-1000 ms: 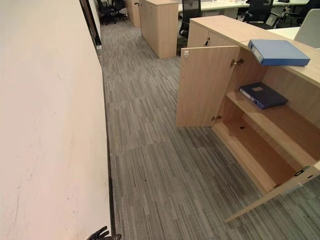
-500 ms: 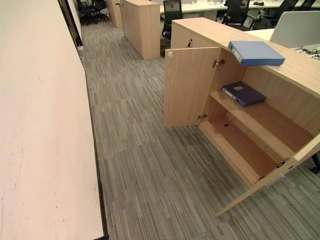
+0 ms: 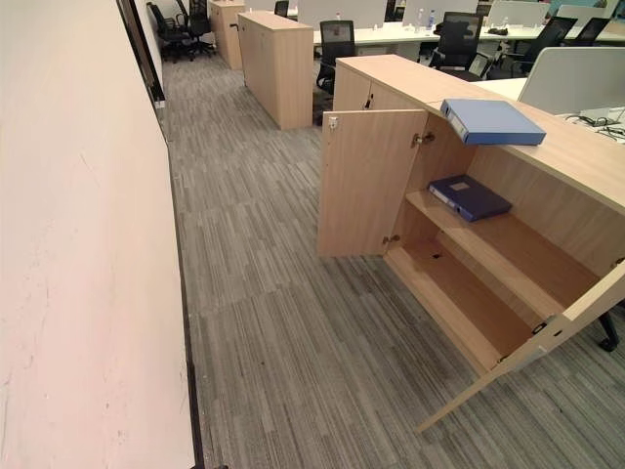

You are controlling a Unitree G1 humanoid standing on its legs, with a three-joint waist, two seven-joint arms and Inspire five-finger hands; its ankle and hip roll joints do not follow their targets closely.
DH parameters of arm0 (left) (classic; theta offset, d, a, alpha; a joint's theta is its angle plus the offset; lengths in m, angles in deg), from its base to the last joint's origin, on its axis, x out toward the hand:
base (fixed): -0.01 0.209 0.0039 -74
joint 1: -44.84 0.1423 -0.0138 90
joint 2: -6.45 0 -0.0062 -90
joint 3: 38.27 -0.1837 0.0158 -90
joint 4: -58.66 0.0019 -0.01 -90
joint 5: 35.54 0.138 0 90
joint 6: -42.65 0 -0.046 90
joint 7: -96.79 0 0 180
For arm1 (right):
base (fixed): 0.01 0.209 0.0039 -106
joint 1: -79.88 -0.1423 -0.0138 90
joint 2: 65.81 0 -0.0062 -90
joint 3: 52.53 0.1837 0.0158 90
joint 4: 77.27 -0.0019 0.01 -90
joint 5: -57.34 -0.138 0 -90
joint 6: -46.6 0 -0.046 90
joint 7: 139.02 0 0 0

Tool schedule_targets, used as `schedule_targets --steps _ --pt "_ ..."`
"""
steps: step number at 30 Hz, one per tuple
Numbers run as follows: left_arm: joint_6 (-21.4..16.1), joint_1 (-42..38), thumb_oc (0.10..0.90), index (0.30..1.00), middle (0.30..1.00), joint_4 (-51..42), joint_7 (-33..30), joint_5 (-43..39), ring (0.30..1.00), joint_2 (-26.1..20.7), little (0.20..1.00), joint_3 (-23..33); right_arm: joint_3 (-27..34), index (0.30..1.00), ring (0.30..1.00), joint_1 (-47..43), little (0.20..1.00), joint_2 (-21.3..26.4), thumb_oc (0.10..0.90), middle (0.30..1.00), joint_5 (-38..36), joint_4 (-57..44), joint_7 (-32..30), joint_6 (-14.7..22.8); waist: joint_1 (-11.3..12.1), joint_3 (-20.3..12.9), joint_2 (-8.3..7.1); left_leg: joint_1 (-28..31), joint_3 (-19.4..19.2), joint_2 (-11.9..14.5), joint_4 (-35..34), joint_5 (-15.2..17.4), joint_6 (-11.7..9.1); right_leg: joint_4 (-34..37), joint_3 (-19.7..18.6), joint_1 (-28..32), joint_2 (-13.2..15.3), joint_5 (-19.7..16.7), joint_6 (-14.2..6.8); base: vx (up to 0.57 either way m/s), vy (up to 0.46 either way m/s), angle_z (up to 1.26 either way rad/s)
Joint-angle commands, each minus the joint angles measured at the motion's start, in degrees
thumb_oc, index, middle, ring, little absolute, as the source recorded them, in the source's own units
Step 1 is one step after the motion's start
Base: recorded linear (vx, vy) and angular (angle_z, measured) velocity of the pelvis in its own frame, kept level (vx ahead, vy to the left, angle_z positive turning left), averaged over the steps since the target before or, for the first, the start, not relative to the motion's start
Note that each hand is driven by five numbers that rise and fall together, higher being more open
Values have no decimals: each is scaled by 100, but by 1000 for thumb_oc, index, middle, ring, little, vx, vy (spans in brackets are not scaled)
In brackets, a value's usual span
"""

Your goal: Put the empty folder in the office cabinet

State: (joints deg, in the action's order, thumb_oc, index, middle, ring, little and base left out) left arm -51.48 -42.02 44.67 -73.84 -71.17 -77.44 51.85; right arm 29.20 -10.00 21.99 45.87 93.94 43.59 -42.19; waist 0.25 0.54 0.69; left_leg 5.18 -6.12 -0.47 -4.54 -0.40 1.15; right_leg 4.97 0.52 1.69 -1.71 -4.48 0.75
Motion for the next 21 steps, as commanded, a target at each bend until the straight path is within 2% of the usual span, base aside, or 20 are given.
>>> schedule_targets --steps 1,3,4,7,14,18,20,21 --pt "-193 -376 800 900 900 263 73 46 900 79 900 154 25 900 900 -154 900 37 800 900 -115 328 64 32 65 -119 14 48 -331 -330 -46 230 -11 -249 392 180 -116 603 -396 0 0 0" --pt "-174 -374 800 900 900 320 52 122 900 65 900 164 22 900 900 -146 900 29 800 900 -116 330 71 28 62 -126 8 53 -346 -324 -46 235 -11 -246 386 180 -117 594 -398 0 0 0" --pt "-253 -385 800 900 900 431 -245 428 900 13 900 203 24 900 900 -153 900 -3 800 900 -103 346 26 2 70 -144 4 56 -352 -324 -46 241 -10 -227 382 193 -121 583 -396 0 0 0" --pt "-257 -441 800 900 900 492 -422 528 900 -20 900 255 54 900 900 -149 900 -41 800 900 -190 359 -4 -1 69 -143 -10 66 -335 -327 -46 250 -7 -230 390 194 -119 590 -395 0 0 0" --pt "-229 -438 800 900 900 525 -351 520 900 -29 900 236 265 900 900 -120 900 -64 800 900 -659 369 99 9 22 -132 -15 76 -341 -313 -46 254 -24 -245 407 194 -111 608 -387 5 -9 0" --pt "-149 -385 800 900 900 769 -326 777 900 -208 900 376 320 900 900 -60 900 -126 800 900 -755 450 187 -37 18 -146 -87 128 -369 -260 -44 276 -65 -270 407 216 -133 651 -356 45 -69 0" --pt "-86 -393 800 900 900 866 -380 767 900 -330 900 517 364 900 900 -47 900 -171 800 900 -839 509 228 -86 10 -145 -207 197 -418 -164 30 339 -131 -315 361 224 -167 675 -327 82 -145 -2" --pt "-86 -393 800 900 900 866 -380 767 900 -332 900 518 364 900 900 -48 900 -172 800 900 -839 509 228 -86 11 -143 -209 197 -420 -163 33 341 -132 -316 359 224 -167 676 -326 132 -350 -10"
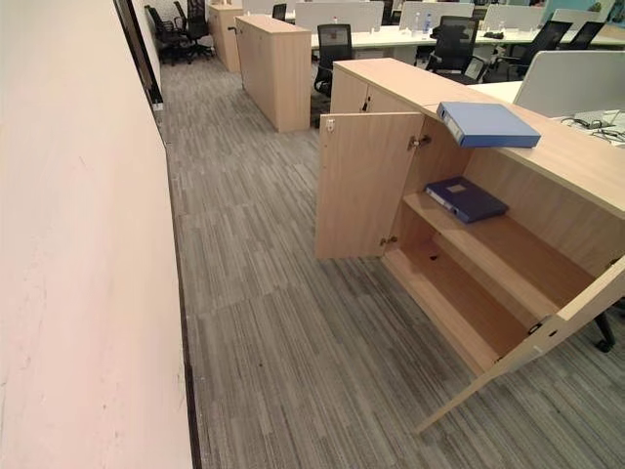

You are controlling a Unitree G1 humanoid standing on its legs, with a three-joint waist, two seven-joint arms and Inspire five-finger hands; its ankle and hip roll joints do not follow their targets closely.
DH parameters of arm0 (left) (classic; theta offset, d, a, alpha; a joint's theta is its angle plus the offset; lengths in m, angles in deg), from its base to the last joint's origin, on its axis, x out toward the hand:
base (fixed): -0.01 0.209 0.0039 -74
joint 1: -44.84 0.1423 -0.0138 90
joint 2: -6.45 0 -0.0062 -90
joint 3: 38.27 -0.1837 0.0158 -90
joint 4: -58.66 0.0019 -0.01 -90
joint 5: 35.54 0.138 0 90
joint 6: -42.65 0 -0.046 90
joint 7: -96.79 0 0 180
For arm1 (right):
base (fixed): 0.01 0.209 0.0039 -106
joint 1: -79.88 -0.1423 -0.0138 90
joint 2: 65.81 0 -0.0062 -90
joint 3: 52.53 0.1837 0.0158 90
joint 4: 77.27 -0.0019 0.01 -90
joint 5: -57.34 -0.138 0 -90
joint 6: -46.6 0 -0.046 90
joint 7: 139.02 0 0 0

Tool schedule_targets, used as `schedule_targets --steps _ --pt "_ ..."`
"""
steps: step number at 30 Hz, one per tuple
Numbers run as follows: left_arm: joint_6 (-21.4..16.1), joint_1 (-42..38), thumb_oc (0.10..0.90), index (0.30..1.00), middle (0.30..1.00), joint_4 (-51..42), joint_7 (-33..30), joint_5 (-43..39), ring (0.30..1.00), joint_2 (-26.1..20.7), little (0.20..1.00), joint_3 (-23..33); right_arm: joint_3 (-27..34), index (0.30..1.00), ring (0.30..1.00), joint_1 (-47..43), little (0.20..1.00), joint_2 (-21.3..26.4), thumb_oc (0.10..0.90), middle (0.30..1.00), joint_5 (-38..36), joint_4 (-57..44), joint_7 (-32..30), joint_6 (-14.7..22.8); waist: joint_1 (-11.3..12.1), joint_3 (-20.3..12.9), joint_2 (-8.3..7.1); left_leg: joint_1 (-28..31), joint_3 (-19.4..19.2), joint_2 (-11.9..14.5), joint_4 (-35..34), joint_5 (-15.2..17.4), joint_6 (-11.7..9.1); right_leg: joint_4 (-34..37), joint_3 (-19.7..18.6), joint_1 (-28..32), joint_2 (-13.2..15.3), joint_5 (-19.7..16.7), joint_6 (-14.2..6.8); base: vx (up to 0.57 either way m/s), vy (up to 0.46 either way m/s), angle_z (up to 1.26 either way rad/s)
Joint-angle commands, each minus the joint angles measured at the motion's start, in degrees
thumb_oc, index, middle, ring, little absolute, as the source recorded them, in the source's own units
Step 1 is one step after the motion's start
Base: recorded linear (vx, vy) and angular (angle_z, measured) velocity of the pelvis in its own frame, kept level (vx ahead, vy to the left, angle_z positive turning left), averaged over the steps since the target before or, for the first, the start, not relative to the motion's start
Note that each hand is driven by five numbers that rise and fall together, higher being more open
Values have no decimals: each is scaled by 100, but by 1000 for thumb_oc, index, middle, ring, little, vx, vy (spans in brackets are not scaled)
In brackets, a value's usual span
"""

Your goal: Put the empty folder in the office cabinet

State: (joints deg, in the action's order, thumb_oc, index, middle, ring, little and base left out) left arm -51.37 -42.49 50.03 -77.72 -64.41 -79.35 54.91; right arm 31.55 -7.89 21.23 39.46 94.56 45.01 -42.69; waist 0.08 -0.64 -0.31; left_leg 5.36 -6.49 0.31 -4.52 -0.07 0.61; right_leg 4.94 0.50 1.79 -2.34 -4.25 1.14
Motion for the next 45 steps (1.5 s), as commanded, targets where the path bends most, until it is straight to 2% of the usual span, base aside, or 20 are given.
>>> schedule_targets --steps 1,3,4,6,8,10,11,12,16,19,20,25,27,33,38,40,42,43,44,45 --pt "-48 -343 800 900 900 399 -13 4 900 -317 900 322 97 900 900 -280 900 -197 800 900 -219 482 99 -72 24 57 -407 24 -562 160 652 490 -323 -528 201 153 -182 705 -306 80 -262 -13" --pt "-46 -347 800 900 900 398 -37 -32 900 -384 900 334 58 900 900 -290 900 -232 800 900 -196 494 87 -92 50 106 -511 -143 -649 352 1095 548 -389 -639 142 151 -206 740 -265 100 -309 -51" --pt "-52 -365 800 900 900 397 -83 -151 900 -544 900 395 20 900 900 -327 900 -209 800 900 -99 514 80 -118 147 239 -716 -446 -733 757 1904 333 -309 -796 84 190 -232 779 -195 94 -272 -63" --pt "-65 -380 800 900 900 394 -113 -210 900 -595 900 413 15 900 900 -343 900 -166 800 900 -58 522 58 -128 215 304 -770 -645 -717 884 2292 204 -147 -842 62 195 -250 791 -163 53 -174 -43" --pt "-100 -380 800 900 900 401 -153 -296 900 -605 900 440 5 900 900 -355 900 -78 800 900 15 514 12 -111 318 399 -796 -1135 -613 799 2535 112 87 -832 -10 233 -229 798 -167 59 -56 -20" --pt "-155 -355 800 900 900 402 -172 -370 900 -572 900 476 0 900 900 -373 900 6 800 900 60 458 5 -95 403 415 -763 -1566 -521 499 2272 30 53 -769 -124 283 -213 823 -176 188 107 -4" --pt "-391 -346 800 900 900 283 -272 -772 900 -466 900 450 -29 900 900 -451 900 113 800 900 26 391 -40 -44 466 401 -653 -1858 -488 224 1751 -195 -36 -695 -198 396 -230 943 -194 219 128 -16" --pt "-392 -346 800 900 900 283 -273 -774 900 -463 900 450 -28 900 900 -452 900 115 800 900 25 391 -40 -44 468 387 -654 -1864 -491 224 1721 -223 -39 -695 -200 376 -231 932 -191 219 137 -18" --pt "-361 -400 800 900 900 4 -264 -921 900 -47 900 273 -2 900 900 -560 900 194 800 900 28 256 -149 -3 732 380 -157 -2363 -831 -185 230 -1049 -262 -750 -606 826 -582 1366 -115 321 140 -48" --pt "-392 -318 800 900 900 -24 -259 -999 900 -2 900 321 31 900 900 -550 900 160 800 900 77 312 -124 -10 809 334 -29 -2428 -929 -260 35 -1175 -262 -815 -819 1039 -669 1518 -109 416 213 -54" --pt "-391 -206 800 900 900 -8 -225 -926 900 2 900 376 20 900 900 -502 900 84 800 900 146 369 -66 -39 811 209 22 -2283 -981 -270 -48 -1238 -92 -847 -908 1150 -649 1628 -143 434 231 -44" --pt "-385 -105 800 900 900 37 -182 -874 900 -84 900 529 44 900 900 -415 900 -53 800 900 172 431 65 -69 780 -45 -165 -2108 -1035 -508 -4 -1099 133 -1136 -923 1231 -246 1505 -398 389 239 -24" --pt "-415 -67 800 900 900 19 -186 -898 900 -88 900 605 66 900 900 -355 900 -96 800 900 142 404 155 -77 692 -106 -294 -1838 -1090 -711 23 -833 243 -1801 -806 1110 241 684 -918 408 283 -20" --pt "-463 -59 800 900 900 -46 -199 -850 900 -104 900 542 -60 900 900 -466 900 -190 800 900 39 125 287 -43 725 -92 -323 -1475 -1180 -872 135 -454 342 -2180 -482 1027 751 -772 -1347 296 199 -14" --pt "-487 -74 800 900 900 -48 -226 -614 900 -112 900 435 -140 900 900 -721 900 -238 800 900 -214 -309 305 62 959 -242 -356 -1508 -1149 -913 341 -132 434 -2202 -18 1010 1114 -1335 -1444 231 138 3" --pt "-479 -99 800 900 900 74 -334 -446 900 -144 900 273 -311 900 900 -1700 900 -499 800 900 -750 -438 24 122 1135 -218 -316 -1379 -1085 -868 368 17 477 -2596 431 849 1270 -1072 -1295 193 118 -6" --pt "-450 -178 800 900 900 36 -316 -468 900 -166 900 277 -422 900 900 -1538 900 -531 800 900 -808 -884 113 198 1094 -172 -247 -1279 -1032 -826 343 30 483 -2836 497 605 1219 -963 -1191 106 66 2" --pt "-523 -169 800 900 900 50 -362 -557 900 -176 900 371 -627 900 900 -1230 900 -524 800 900 -954 -1687 172 366 934 59 -82 -1055 -976 -709 347 92 469 -3064 678 130 1128 -329 -969 68 58 30" --pt "-523 -169 800 900 900 50 -362 -557 900 -176 900 371 -627 900 900 -1230 900 -524 800 900 -954 -1687 172 366 934 59 -82 -1055 -976 -709 347 92 469 -3064 678 130 1128 -329 -969 50 44 50" --pt "-504 -138 800 900 900 53 -365 -566 900 -175 900 458 -812 900 900 -1049 900 -482 800 900 -938 -2498 161 427 801 175 64 -937 -954 -564 366 114 428 -3154 840 -229 1050 247 -793 69 6 49"
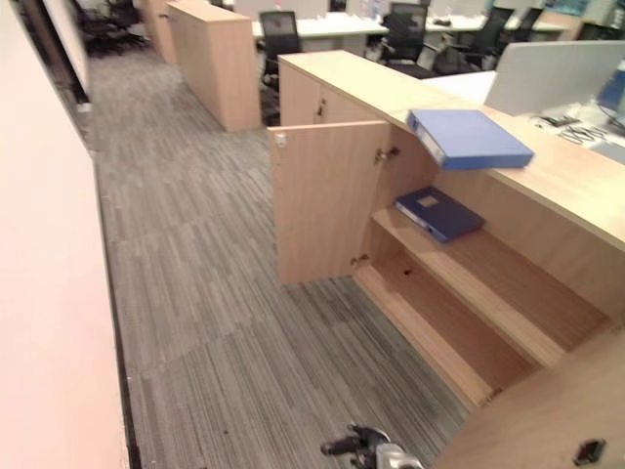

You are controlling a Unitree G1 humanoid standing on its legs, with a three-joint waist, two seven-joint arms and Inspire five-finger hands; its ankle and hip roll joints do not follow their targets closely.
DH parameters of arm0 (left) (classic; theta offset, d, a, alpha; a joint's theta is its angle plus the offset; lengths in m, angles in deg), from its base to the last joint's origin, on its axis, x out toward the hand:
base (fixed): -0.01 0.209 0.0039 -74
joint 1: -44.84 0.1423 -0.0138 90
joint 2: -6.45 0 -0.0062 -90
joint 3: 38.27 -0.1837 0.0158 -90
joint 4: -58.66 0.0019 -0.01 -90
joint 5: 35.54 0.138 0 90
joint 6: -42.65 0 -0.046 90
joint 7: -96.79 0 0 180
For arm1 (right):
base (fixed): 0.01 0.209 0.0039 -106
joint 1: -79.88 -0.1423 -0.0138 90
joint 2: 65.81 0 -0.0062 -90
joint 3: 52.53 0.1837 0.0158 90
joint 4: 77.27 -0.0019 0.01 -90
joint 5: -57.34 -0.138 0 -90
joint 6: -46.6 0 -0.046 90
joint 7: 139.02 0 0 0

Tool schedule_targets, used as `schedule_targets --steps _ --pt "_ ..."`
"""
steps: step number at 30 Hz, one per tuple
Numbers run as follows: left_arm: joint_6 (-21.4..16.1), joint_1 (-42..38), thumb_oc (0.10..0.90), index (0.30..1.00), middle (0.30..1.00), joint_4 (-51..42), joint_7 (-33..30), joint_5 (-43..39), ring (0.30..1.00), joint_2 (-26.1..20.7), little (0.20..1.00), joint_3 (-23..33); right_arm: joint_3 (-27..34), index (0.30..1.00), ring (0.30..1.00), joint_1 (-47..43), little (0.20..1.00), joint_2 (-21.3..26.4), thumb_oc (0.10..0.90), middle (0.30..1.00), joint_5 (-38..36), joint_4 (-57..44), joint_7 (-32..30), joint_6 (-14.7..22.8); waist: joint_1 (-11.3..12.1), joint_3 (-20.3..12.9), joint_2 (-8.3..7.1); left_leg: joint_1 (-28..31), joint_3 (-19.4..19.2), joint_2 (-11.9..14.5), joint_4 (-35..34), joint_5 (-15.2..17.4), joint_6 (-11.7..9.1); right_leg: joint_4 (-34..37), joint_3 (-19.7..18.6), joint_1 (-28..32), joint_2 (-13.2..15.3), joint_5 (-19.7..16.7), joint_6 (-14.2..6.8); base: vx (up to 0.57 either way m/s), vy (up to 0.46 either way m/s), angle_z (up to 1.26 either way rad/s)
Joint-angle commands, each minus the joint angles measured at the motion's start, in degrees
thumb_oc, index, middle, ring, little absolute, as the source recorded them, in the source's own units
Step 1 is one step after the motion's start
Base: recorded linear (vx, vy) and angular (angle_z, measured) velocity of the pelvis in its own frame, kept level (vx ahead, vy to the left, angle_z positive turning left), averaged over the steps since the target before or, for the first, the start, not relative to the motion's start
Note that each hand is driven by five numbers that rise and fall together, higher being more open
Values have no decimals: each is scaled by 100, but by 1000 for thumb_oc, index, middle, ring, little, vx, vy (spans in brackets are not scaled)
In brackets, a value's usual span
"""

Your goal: Put the empty folder in the office cabinet

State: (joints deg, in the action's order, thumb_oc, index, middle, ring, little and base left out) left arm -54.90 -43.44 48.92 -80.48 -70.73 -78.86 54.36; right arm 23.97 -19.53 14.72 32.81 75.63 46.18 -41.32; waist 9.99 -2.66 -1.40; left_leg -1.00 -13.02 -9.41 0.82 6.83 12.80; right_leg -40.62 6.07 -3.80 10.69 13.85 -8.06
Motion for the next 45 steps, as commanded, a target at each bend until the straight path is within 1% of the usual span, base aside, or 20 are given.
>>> schedule_targets --steps 1,2,5,6,7,14,16,18,21,22,24,26,29,34,36,38,41,42,43,45 --pt "-151 -17 800 900 900 160 -107 65 900 -226 900 590 -159 900 900 272 900 231 800 900 -341 -1269 47 327 -319 507 270 -170 -278 522 -132 -539 -832 1394 450 66 -280 -1146 242 118 -4 28" --pt "-139 2 800 900 900 144 -118 93 900 -231 900 646 -248 900 900 449 900 328 800 900 -416 -1782 68 350 -449 664 325 2 -247 582 -92 -479 -868 1466 610 -152 -260 -889 302 200 -78 16" --pt "-147 9 800 900 900 103 -227 137 900 -197 900 748 -314 900 900 727 900 485 800 900 -593 -2372 116 354 -652 956 261 308 -129 617 29 -292 -947 2258 745 -445 -199 -1193 203 205 -93 20" --pt "34 -80 800 900 900 172 -53 196 900 -935 900 1204 -140 900 900 724 900 731 800 900 -589 -2513 184 247 -745 1014 317 481 -112 639 0 -210 -1037 2802 640 -668 -142 -1505 71 233 -60 48" --pt "16 12 800 900 900 181 -72 277 900 -995 900 1258 -32 900 900 762 900 773 800 900 -565 -2602 228 267 -755 1062 299 513 -82 643 14 -191 -1076 3020 581 -802 -118 -1669 31 230 -61 58" --pt "-140 -2 800 900 900 78 -140 483 900 -1007 900 1409 520 900 900 964 900 907 800 900 -553 -2300 131 234 -1010 1245 120 1350 105 762 -140 320 -1391 4544 377 -1158 -6 -2590 -309 290 -150 -1" --pt "-168 33 800 900 900 -104 -156 331 900 -927 900 1388 537 900 900 959 900 916 800 900 -515 -2202 112 207 -1004 1247 92 1434 112 777 -163 363 -1419 4538 430 -1126 18 -2714 -314 307 -177 20" --pt "-175 164 800 900 900 -465 -54 126 900 -682 900 1186 613 900 900 868 900 987 800 900 -353 -1785 109 159 -1051 1168 125 1615 42 1010 -190 376 -1567 4497 591 -1021 -15 -2779 -270 452 -274 87" --pt "-138 152 800 900 900 -513 83 -108 900 -401 900 762 740 900 900 735 900 1035 800 900 -451 -1063 73 164 -1183 1031 232 1595 16 1601 -59 86 -1906 4210 626 -1028 -230 -2575 -114 388 -314 39" --pt "-146 156 800 900 900 -681 171 -268 900 -252 900 476 799 900 900 641 900 1103 800 900 -450 -616 7 205 -1210 933 353 1508 59 2007 135 -277 -2066 4044 699 -1018 -446 -2348 23 393 -388 -37" --pt "-165 130 800 900 900 -782 229 -331 900 -190 900 248 813 900 900 534 900 1148 800 900 -441 -189 -2 229 -1219 843 405 1473 121 2189 162 -643 -2172 3954 755 -1011 -602 -2153 157 308 -280 -27" --pt "-200 -30 800 900 900 -976 199 -368 900 -171 900 -38 883 900 900 390 900 1215 800 900 -405 444 -21 252 -1232 754 504 1376 228 2533 247 -1477 -2334 3824 773 -959 -865 -1854 329 293 -226 1" --pt "-217 -75 800 900 900 -1088 178 -368 900 -201 900 -134 929 900 900 379 900 1234 800 900 -421 714 -29 243 -1237 694 489 1346 262 2669 232 -1773 -2327 3781 756 -932 -944 -1679 432 178 -122 -1" --pt "-281 -248 800 900 900 -1374 114 -378 900 -285 900 -261 1135 900 900 430 900 1247 800 900 -474 1326 -60 280 -1260 521 532 1349 242 3093 415 -2612 -2424 3666 649 -886 -1261 -1338 648 188 -132 -7" --pt "-344 -411 800 900 900 -1176 17 -209 900 -494 900 -212 1119 900 900 595 900 1119 800 900 -480 1555 -50 285 -1267 461 421 1374 310 3349 791 -3030 -2373 3713 439 -658 -1510 -1196 795 234 -197 -31" --pt "-376 -403 800 900 900 -1294 -19 -48 900 -553 900 -256 1063 900 900 662 900 1083 800 900 -432 1563 -35 280 -1240 465 335 1338 433 3383 966 -3109 -2287 3734 283 -558 -1583 -1179 856 167 -141 -55" --pt "-445 -412 800 900 900 -1803 -111 170 900 -637 900 -461 1036 900 900 830 900 1041 800 900 -409 1573 -84 299 -1166 522 117 1012 575 3433 1355 -3026 -1998 3717 83 -388 -1584 -1148 930 134 -148 -56" --pt "-495 -447 800 900 900 -2355 -120 117 900 -673 900 -565 1090 900 900 920 900 1033 800 900 -422 1514 -105 310 -1107 653 -62 647 667 3309 1503 -2583 -1783 3737 -77 -204 -1498 -1144 927 88 -76 -8" --pt "-493 -447 800 900 900 -2357 -121 117 900 -675 900 -565 1091 900 900 919 900 1030 800 900 -422 1513 -106 309 -1110 643 -72 634 668 3298 1496 -2593 -1778 3742 -77 -215 -1487 -1152 925 86 -44 8" --pt "-524 -392 800 900 900 -3071 -59 57 900 -724 900 -642 1123 900 900 979 900 1043 800 900 -402 1442 -98 319 -1042 820 -222 99 846 2832 1478 -1916 -1614 3777 -262 -24 -1414 -1109 940 38 40 -19"
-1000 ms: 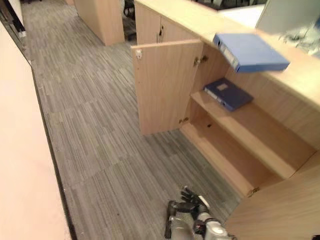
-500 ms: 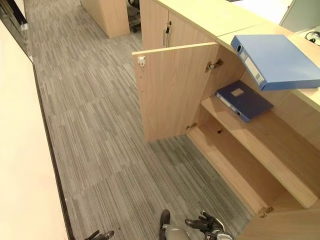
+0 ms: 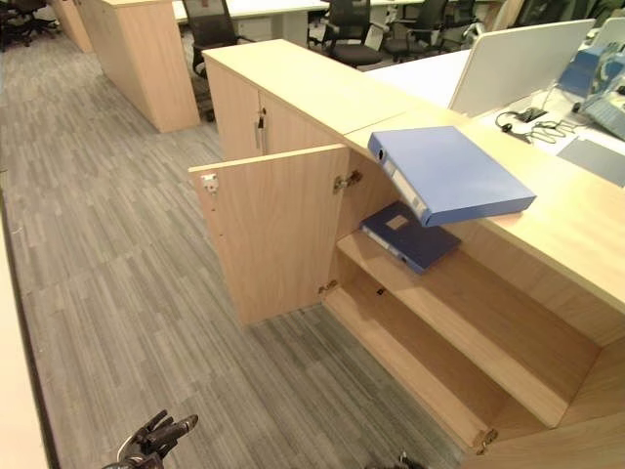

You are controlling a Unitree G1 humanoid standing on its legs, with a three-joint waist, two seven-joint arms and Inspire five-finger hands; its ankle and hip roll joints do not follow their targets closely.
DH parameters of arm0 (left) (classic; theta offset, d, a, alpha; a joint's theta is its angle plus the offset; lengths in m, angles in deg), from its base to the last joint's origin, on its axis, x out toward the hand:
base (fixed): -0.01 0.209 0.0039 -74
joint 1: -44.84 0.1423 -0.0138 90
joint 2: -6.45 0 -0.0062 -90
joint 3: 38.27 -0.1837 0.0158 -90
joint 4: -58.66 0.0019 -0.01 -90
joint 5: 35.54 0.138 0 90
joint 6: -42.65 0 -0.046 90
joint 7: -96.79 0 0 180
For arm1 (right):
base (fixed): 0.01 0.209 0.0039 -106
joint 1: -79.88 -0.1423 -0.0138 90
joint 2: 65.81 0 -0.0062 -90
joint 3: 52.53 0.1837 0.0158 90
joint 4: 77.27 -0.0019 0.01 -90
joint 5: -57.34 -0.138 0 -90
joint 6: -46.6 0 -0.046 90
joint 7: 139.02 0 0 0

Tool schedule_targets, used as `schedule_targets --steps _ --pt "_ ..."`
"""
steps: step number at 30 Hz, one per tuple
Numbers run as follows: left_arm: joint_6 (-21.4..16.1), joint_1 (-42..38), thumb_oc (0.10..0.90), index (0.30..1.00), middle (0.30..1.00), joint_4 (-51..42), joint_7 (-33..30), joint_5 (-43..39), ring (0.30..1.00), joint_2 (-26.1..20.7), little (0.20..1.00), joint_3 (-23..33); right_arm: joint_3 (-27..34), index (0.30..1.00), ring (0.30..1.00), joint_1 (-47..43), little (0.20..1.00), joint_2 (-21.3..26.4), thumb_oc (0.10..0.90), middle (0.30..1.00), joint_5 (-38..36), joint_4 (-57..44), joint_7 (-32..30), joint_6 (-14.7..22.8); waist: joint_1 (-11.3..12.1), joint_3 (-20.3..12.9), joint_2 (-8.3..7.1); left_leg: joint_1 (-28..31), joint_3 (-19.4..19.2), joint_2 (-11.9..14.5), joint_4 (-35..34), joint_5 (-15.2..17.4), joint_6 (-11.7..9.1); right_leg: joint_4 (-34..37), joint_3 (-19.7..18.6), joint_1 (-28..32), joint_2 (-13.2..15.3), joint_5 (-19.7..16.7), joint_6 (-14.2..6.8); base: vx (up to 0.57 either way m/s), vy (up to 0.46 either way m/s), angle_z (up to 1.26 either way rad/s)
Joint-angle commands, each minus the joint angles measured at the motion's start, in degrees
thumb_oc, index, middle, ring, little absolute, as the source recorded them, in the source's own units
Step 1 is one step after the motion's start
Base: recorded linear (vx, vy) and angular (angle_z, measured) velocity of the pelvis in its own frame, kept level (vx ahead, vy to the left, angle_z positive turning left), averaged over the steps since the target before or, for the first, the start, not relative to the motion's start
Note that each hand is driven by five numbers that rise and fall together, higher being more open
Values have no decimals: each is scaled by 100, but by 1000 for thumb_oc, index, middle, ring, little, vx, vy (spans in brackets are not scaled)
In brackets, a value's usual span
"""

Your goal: Put the empty folder in the office cabinet

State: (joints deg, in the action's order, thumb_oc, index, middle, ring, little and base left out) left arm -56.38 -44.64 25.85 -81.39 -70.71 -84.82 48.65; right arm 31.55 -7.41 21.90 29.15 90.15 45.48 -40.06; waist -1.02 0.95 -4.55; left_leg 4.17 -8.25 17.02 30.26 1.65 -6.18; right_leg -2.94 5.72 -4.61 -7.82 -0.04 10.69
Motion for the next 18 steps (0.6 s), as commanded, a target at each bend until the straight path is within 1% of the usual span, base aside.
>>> schedule_targets --steps 1,2,3,4,6,7,8,10,11,12,13,14,15,16,17,18 --pt "-415 -213 800 900 900 -1418 109 -32 900 -165 900 -113 380 900 900 -260 900 358 800 900 -10 -101 -15 220 183 684 7 -1088 469 -465 -1571 -907 242 49 -425 270 463 283 -964 11 72 -46" --pt "-413 -212 800 900 900 -1422 107 -31 900 -167 900 -113 381 900 900 -261 900 356 800 900 -10 -101 -15 220 179 676 3 -1103 471 -471 -1570 -912 246 51 -422 259 469 280 -967 -3 101 -61" --pt "-443 -188 800 900 900 -1740 164 -98 900 -172 900 -116 391 900 900 -296 900 373 800 900 6 -140 -13 235 267 771 12 -1407 546 -868 -1761 -825 251 60 -524 355 436 270 -1001 35 93 -77" --pt "-450 -170 800 900 900 -1963 206 -141 900 -164 900 -97 390 900 900 -304 900 374 800 900 11 -167 3 235 331 835 57 -1541 600 -1161 -2028 -817 267 73 -626 473 365 285 -1019 84 136 -83" --pt "-535 -188 800 900 900 -2384 240 -119 900 -197 900 -115 383 900 900 -328 900 379 800 900 -2 -245 19 236 495 943 194 -1887 687 -1671 -2571 -1200 299 54 -853 758 132 386 -1017 178 129 -95" --pt "-536 -231 800 900 900 -2588 260 -57 900 -211 900 -139 390 900 900 -334 900 382 800 900 9 -265 43 229 581 940 276 -1980 790 -1896 -2795 -1369 258 65 -1034 930 3 448 -999 319 170 -93" --pt "-534 -298 800 900 900 -2911 312 42 900 -241 900 -218 419 900 900 -353 900 384 800 900 -8 -326 79 218 666 899 383 -2187 869 -2093 -2955 -1533 187 36 -1336 1123 -174 572 -960 355 188 -86" --pt "-482 -258 800 900 900 -3227 448 100 900 -330 900 -269 472 900 900 -301 900 352 800 900 20 -411 115 210 677 776 407 -1792 905 -2081 -3242 -1459 351 2 -1594 1337 -169 755 -1021 356 216 -110" --pt "-470 -258 800 900 900 -3429 537 98 900 -370 900 -334 510 900 900 -256 900 331 800 900 39 -427 144 204 633 659 440 -1725 969 -2065 -3292 -1447 404 -19 -1706 1351 -149 798 -1048 238 160 -144" --pt "-467 -252 800 900 900 -3434 537 97 900 -373 900 -335 510 900 900 -250 900 329 800 900 40 -431 143 203 639 660 432 -1711 961 -2071 -3302 -1447 407 -22 -1712 1359 -142 806 -1049 325 231 -124" --pt "-478 -254 800 900 900 -3624 636 50 900 -441 900 -399 559 900 900 -198 900 295 800 900 28 -464 187 199 559 492 424 -1607 911 -2066 -3311 -1354 472 -39 -1802 1386 -3 891 -1137 204 149 -103" --pt "-478 -252 800 900 900 -3624 637 49 900 -443 900 -400 559 900 900 -195 900 294 800 900 29 -466 186 198 567 490 417 -1603 900 -2070 -3312 -1350 475 -41 -1810 1388 3 897 -1139 333 244 -68" --pt "-492 -271 800 900 900 -3712 685 42 900 -477 900 -438 566 900 900 -171 900 263 800 900 29 -499 217 197 520 391 414 -1512 782 -2064 -3328 -1244 546 -74 -1906 1416 101 937 -1210 316 258 -52" --pt "-487 -266 800 900 900 -3854 737 9 900 -506 900 -489 531 900 900 -198 900 198 800 900 91 -543 262 187 467 276 438 -1410 616 -2077 -3276 -1046 665 -207 -2047 1404 260 950 -1382 374 325 -42" --pt "-479 -267 800 900 900 -3880 723 -12 900 -512 900 -498 515 900 900 -229 900 179 800 900 107 -544 267 169 474 245 442 -1378 548 -2086 -3231 -950 713 -299 -2117 1369 328 941 -1471 325 322 -82" --pt "-494 -277 800 900 900 -3936 688 -38 900 -519 900 -501 476 900 900 -319 900 151 800 900 139 -552 264 160 484 226 431 -1336 428 -2120 -3157 -811 757 -398 -2174 1353 462 936 -1617 196 224 -114"
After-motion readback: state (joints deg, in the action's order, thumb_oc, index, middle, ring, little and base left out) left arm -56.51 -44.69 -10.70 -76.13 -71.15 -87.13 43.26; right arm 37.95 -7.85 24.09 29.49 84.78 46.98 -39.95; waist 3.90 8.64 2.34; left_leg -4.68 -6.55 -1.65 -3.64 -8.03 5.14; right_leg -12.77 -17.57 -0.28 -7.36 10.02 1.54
